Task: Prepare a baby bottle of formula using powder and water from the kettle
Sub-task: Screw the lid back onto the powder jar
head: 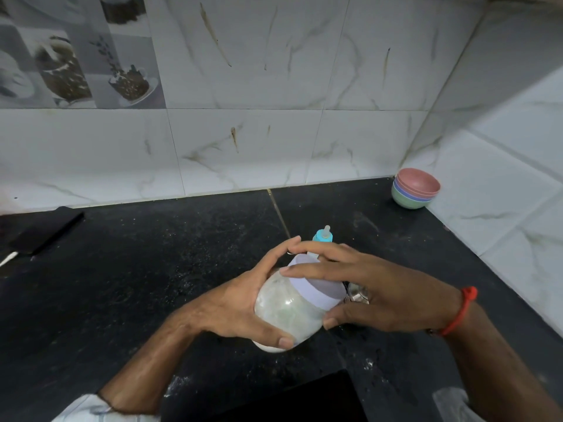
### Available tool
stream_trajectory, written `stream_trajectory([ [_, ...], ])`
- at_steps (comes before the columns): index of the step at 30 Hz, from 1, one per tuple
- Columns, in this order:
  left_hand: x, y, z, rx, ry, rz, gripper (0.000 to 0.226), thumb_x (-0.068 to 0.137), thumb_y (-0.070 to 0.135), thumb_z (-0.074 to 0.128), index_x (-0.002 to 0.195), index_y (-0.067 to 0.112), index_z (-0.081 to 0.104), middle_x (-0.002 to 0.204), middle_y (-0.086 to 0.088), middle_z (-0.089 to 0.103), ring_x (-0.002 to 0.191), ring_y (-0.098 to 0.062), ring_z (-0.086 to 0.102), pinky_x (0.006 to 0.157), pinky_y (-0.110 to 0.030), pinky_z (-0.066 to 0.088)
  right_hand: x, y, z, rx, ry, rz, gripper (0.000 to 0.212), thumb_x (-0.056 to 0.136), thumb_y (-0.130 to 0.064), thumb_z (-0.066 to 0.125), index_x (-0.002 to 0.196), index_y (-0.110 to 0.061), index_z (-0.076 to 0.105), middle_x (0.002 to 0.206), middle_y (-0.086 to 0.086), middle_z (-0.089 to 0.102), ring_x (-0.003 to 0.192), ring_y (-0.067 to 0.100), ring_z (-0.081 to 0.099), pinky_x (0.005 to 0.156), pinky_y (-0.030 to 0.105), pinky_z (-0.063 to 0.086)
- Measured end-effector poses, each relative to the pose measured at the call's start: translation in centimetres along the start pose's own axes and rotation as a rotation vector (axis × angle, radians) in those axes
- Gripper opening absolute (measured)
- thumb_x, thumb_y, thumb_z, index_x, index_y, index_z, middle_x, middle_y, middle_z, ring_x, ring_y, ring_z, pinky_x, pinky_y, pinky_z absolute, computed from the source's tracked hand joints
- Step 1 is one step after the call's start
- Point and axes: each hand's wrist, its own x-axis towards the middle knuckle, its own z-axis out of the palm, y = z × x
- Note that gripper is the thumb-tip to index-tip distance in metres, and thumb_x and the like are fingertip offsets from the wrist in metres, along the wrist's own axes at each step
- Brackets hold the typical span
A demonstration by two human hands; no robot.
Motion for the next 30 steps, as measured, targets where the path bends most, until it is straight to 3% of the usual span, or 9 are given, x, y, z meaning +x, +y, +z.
stream_trajectory([
  [5, 0.1, -0.4, 0.1, -0.021, -0.004, -0.022, 0.135, 0.066, 0.035, 0.093, 0.158, 0.056, -0.004, 0.156, 0.021, 0.045, 0.141, -0.009, 0.051, 0.115, -0.043, 0.049, -0.5, 0.0, -0.4, 0.019, -0.086, 0.046, 0.083, 0.094, -0.013, 0.072, 0.156, -0.045, 0.028, 0.166, -0.017, 0.021, 0.154, -0.002, 0.012, 0.123, 0.018, 0.019],
  [11, 0.1, -0.7, 0.3, -0.043, -0.011, -0.015, 0.134, 0.067, 0.032, 0.091, 0.160, 0.051, -0.004, 0.151, 0.031, 0.046, 0.142, -0.011, 0.051, 0.116, -0.043, 0.048, -0.1, 0.5, -0.6, 0.044, 0.035, -0.006, 0.076, 0.085, -0.014, 0.082, 0.149, -0.034, 0.047, 0.152, -0.012, 0.041, 0.145, 0.011, 0.039, 0.113, 0.021, 0.039],
  [16, 0.2, -0.6, 0.1, -0.024, -0.024, -0.027, 0.135, 0.067, 0.032, 0.092, 0.159, 0.055, -0.004, 0.149, 0.029, 0.049, 0.138, -0.009, 0.054, 0.114, -0.040, 0.051, 0.2, 0.5, -0.7, -0.034, 0.044, 0.005, 0.078, 0.081, -0.034, 0.085, 0.148, -0.041, 0.047, 0.146, -0.017, 0.046, 0.139, 0.004, 0.043, 0.107, 0.013, 0.039],
  [19, 0.3, -0.8, 0.0, 0.003, -0.026, -0.033, 0.137, 0.071, 0.019, 0.095, 0.158, 0.057, -0.005, 0.147, 0.025, 0.053, 0.135, -0.010, 0.058, 0.111, -0.039, 0.052, 0.3, 0.1, -0.8, -0.075, 0.071, 0.076, 0.080, 0.074, -0.060, 0.080, 0.145, -0.042, 0.050, 0.125, -0.032, 0.053, 0.117, -0.001, 0.055, 0.093, 0.012, 0.047],
  [22, 0.3, -0.8, 0.3, 0.006, -0.034, -0.035, 0.138, 0.073, 0.012, 0.094, 0.158, 0.055, -0.006, 0.146, 0.019, 0.056, 0.131, -0.013, 0.061, 0.109, -0.042, 0.054, 1.0, -0.6, 0.1, -0.253, 0.154, 0.273, 0.077, 0.067, -0.093, 0.050, 0.112, -0.034, 0.068, 0.079, -0.026, 0.060, 0.071, -0.002, 0.057, 0.063, 0.014, 0.046],
  [25, 0.3, -0.7, 0.8, 0.002, -0.029, -0.034, 0.137, 0.071, 0.020, 0.095, 0.159, 0.054, -0.005, 0.147, 0.019, 0.056, 0.132, -0.012, 0.061, 0.110, -0.043, 0.054, 1.4, 0.3, 1.5, -0.568, 0.381, 0.295, 0.092, 0.074, -0.099, 0.007, 0.062, -0.022, 0.058, 0.049, -0.010, 0.045, 0.045, 0.004, 0.036, 0.048, 0.025, 0.031],
  [26, 0.2, -0.7, 0.8, -0.012, -0.017, -0.032, 0.136, 0.069, 0.025, 0.095, 0.158, 0.055, -0.004, 0.148, 0.020, 0.055, 0.133, -0.012, 0.060, 0.111, -0.044, 0.053, 1.2, 0.8, 1.5, -0.562, 0.451, 0.277, 0.091, 0.079, -0.096, 0.008, 0.063, -0.023, 0.060, 0.051, -0.009, 0.048, 0.045, 0.005, 0.038, 0.048, 0.028, 0.036],
  [28, 0.2, -0.7, 0.7, -0.027, 0.003, -0.031, 0.135, 0.067, 0.031, 0.094, 0.159, 0.055, -0.003, 0.149, 0.015, 0.056, 0.133, -0.015, 0.061, 0.111, -0.047, 0.053, 0.4, 1.1, 1.0, -0.382, 0.471, 0.219, 0.072, 0.084, -0.091, 0.029, 0.103, -0.035, 0.070, 0.078, -0.014, 0.063, 0.060, 0.007, 0.055, 0.057, 0.035, 0.051],
  [30, 0.1, -0.9, 0.5, -0.017, 0.016, -0.026, 0.135, 0.067, 0.032, 0.094, 0.159, 0.054, -0.003, 0.148, 0.010, 0.057, 0.132, -0.018, 0.062, 0.109, -0.049, 0.054, 0.1, 1.0, 0.3, -0.132, 0.272, 0.173, 0.073, 0.081, -0.086, 0.048, 0.144, -0.048, 0.045, 0.113, -0.025, 0.059, 0.083, 0.007, 0.061, 0.072, 0.028, 0.055],
])
